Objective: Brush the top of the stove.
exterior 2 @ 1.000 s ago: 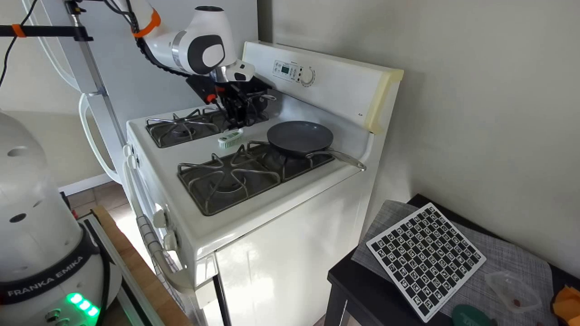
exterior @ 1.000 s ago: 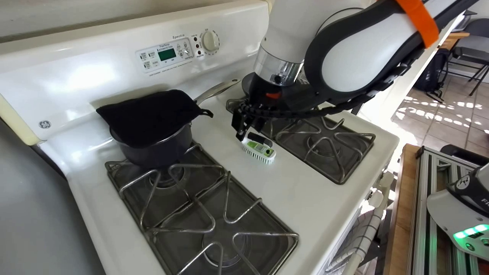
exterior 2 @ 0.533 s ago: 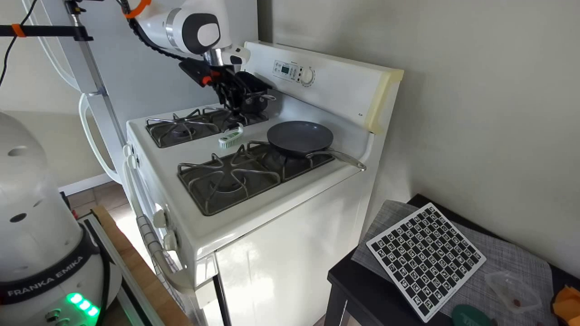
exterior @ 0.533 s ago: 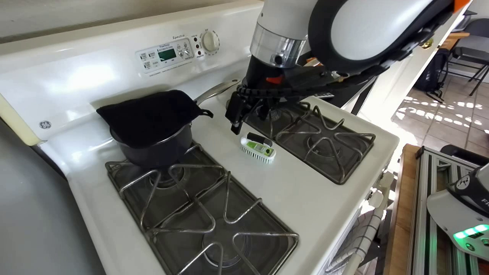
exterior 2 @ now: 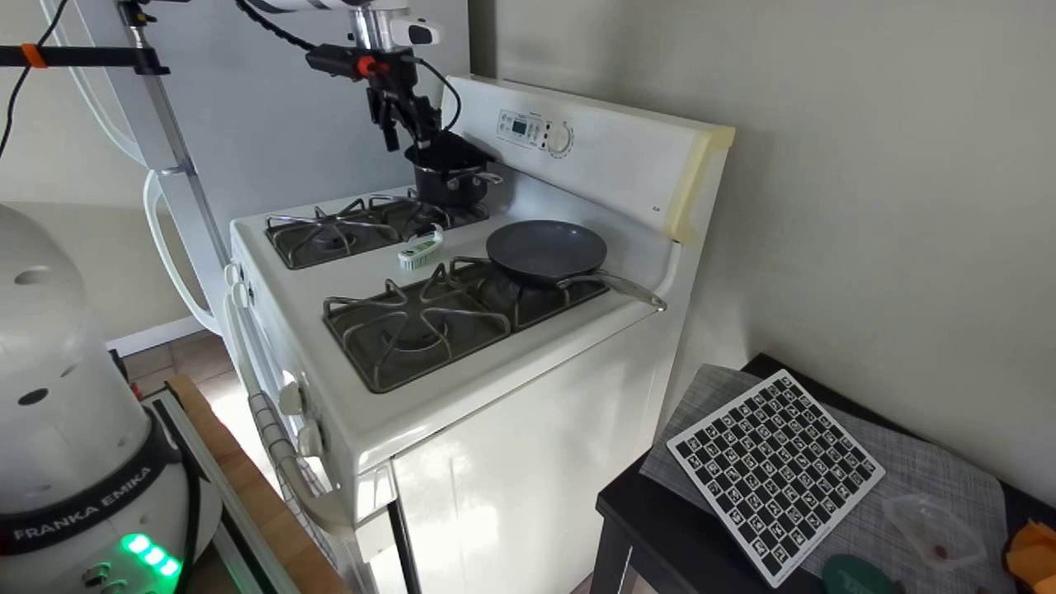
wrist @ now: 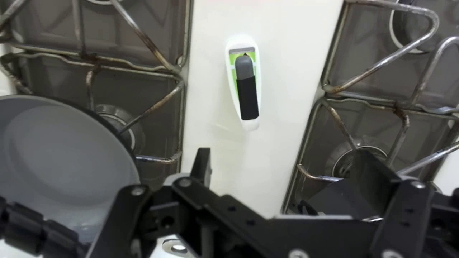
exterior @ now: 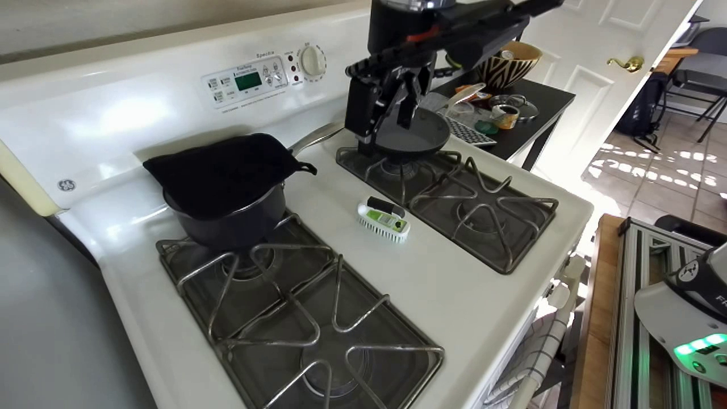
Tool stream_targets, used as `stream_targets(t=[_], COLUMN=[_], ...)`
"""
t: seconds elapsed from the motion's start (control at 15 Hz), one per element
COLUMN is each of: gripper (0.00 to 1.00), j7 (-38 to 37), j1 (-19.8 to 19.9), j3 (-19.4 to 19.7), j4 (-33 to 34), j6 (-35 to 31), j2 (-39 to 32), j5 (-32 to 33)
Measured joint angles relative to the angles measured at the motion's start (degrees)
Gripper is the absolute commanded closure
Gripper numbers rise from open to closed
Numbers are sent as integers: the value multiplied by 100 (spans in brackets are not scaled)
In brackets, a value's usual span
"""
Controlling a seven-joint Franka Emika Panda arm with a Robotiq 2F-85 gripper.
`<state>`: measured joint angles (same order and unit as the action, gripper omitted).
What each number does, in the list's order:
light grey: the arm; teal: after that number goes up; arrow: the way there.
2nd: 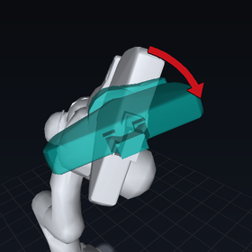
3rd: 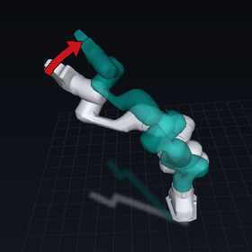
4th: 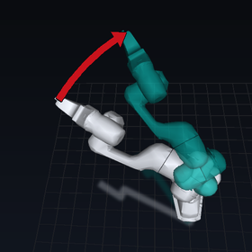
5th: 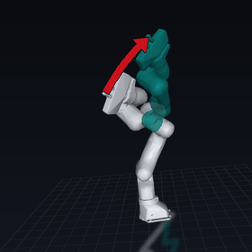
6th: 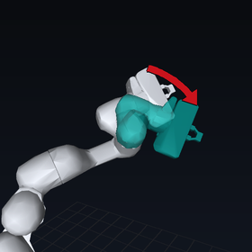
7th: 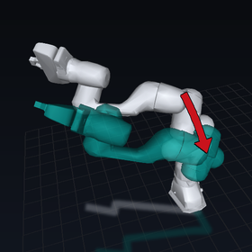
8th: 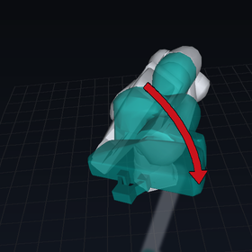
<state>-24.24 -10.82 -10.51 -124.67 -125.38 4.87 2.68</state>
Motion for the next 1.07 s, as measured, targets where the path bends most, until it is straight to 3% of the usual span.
stream_targets(t=[0.47, 1.07], gripper=[0, 0], j7=[-59, -249], j1=[-2, -2], j3=[-232, -334], j4=[891, 1308], j6=[1082, 1150], j2=[87, 86], j5=[652, 893])
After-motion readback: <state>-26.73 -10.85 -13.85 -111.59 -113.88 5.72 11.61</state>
